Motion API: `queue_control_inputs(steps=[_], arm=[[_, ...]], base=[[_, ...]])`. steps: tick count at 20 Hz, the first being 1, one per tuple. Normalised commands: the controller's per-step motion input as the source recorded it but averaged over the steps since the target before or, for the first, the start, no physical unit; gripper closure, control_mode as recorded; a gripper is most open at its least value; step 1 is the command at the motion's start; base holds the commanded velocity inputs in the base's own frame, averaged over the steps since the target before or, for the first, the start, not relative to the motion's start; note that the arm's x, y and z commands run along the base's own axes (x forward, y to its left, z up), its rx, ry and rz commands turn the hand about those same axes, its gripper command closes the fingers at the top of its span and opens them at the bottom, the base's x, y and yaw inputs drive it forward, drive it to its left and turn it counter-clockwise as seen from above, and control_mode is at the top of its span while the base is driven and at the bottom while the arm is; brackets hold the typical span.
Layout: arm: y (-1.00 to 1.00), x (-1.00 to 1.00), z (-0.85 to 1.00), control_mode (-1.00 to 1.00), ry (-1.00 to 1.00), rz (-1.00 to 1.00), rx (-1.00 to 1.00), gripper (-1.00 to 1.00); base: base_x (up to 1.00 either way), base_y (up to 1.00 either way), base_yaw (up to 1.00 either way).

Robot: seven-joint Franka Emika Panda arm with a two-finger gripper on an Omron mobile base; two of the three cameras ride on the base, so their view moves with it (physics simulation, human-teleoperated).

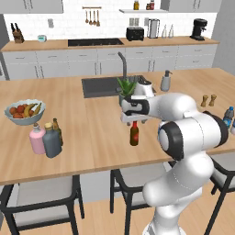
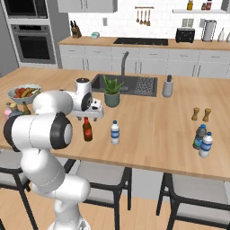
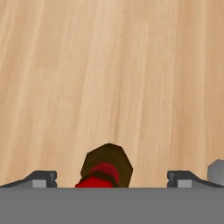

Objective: Move the plastic bottles in the middle to the plastics group, and the glass bottles in the middle to the glass group.

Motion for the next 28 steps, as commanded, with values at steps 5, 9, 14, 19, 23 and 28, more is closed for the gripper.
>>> queue_control_inputs(steps=[5,9,14,19,23,28], arm=[[0.00,0.01,-0.01,-1.00,0.00,0.00,0.00,-1.00],[0.03,0.04,-0.05,-1.00,0.00,0.00,0.00,1.00],[0.02,0.07,-0.05,-1.00,0.00,0.00,0.00,1.00],[0.00,0.04,-0.05,-1.00,0.00,0.00,0.00,1.00],[0.00,0.00,-0.01,-1.00,0.00,0.00,0.00,1.00],[0.00,-0.10,0.08,-1.00,0.00,0.00,0.01,1.00]], base=[[0.00,0.00,0.00],[0.00,0.00,0.00],[0.00,0.00,0.00],[0.00,0.00,0.00],[0.00,0.00,0.00],[0.00,0.00,0.00]])
